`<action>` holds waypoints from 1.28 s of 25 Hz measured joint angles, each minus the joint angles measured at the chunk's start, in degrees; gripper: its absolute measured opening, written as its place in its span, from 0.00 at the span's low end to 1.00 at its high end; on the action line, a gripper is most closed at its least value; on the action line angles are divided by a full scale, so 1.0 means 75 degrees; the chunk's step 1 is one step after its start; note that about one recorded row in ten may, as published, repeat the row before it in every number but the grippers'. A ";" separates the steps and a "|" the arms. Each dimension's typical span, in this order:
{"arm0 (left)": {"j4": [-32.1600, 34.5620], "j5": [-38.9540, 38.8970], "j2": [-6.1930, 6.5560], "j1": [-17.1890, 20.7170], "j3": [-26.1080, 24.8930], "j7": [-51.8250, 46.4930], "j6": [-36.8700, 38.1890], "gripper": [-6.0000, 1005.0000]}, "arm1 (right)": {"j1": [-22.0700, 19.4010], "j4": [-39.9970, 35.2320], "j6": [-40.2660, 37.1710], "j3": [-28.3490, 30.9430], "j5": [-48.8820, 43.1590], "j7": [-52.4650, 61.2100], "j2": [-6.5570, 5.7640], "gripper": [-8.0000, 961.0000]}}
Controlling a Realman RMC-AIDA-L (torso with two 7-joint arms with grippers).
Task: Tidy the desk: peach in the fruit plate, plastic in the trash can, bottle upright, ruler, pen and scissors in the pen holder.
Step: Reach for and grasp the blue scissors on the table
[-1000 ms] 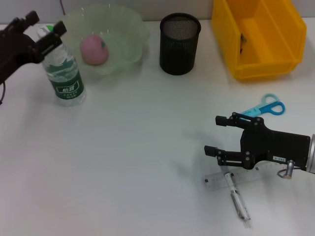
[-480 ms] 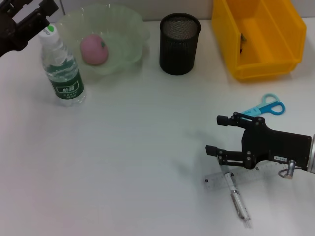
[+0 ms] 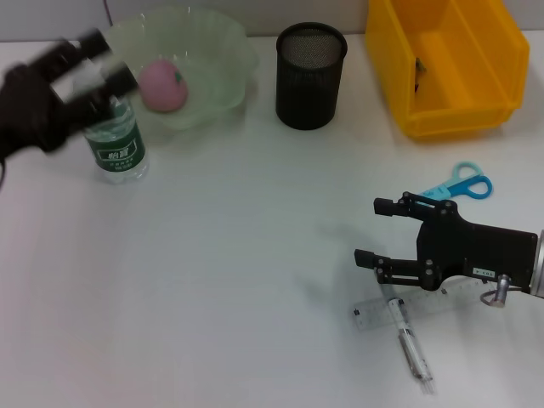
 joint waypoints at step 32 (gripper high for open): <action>-0.1561 0.2901 -0.0869 0.0030 0.0415 0.3278 -0.0981 0.79 | 0.0003 -0.0062 -0.0914 0.0032 0.0018 0.0733 -0.0455 0.85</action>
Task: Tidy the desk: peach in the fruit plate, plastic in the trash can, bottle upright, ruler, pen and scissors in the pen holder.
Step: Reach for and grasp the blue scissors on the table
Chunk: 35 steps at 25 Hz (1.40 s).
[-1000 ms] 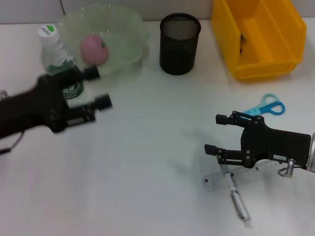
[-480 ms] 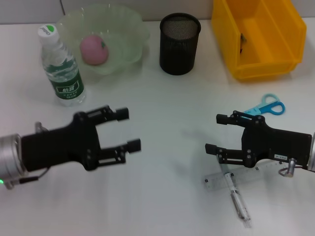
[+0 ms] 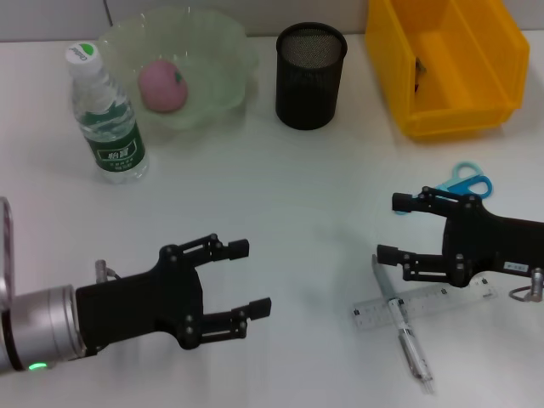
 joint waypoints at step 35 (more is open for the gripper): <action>-0.0619 -0.0791 -0.0029 -0.0085 -0.0159 0.0761 -0.0229 0.79 | 0.3210 -0.3614 -0.0849 -0.1990 -0.5013 0.5278 -0.0627 0.85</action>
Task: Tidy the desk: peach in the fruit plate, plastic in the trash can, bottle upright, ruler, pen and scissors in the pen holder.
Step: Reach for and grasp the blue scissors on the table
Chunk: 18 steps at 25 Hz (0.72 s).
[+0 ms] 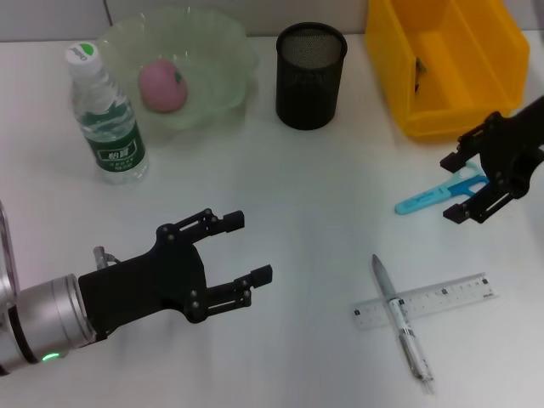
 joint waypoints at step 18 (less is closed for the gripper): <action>-0.0272 -0.0774 -0.0017 0.0156 -0.0031 0.0062 -0.0110 0.79 | 0.0383 -0.0075 0.1219 -0.1319 -0.1518 -0.1723 0.0463 0.83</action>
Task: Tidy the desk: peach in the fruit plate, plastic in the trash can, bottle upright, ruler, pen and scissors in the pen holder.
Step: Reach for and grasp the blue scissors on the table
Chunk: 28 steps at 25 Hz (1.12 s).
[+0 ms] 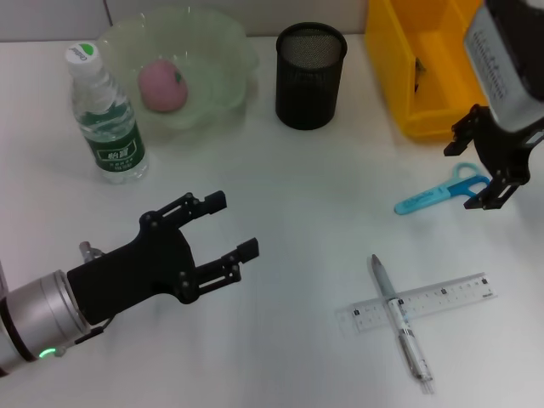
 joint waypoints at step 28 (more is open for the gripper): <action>0.0027 0.0006 0.0036 0.0103 0.0023 -0.0008 -0.0265 0.79 | 0.0023 0.0937 0.1616 -0.0109 -0.0369 -0.0804 0.0408 0.54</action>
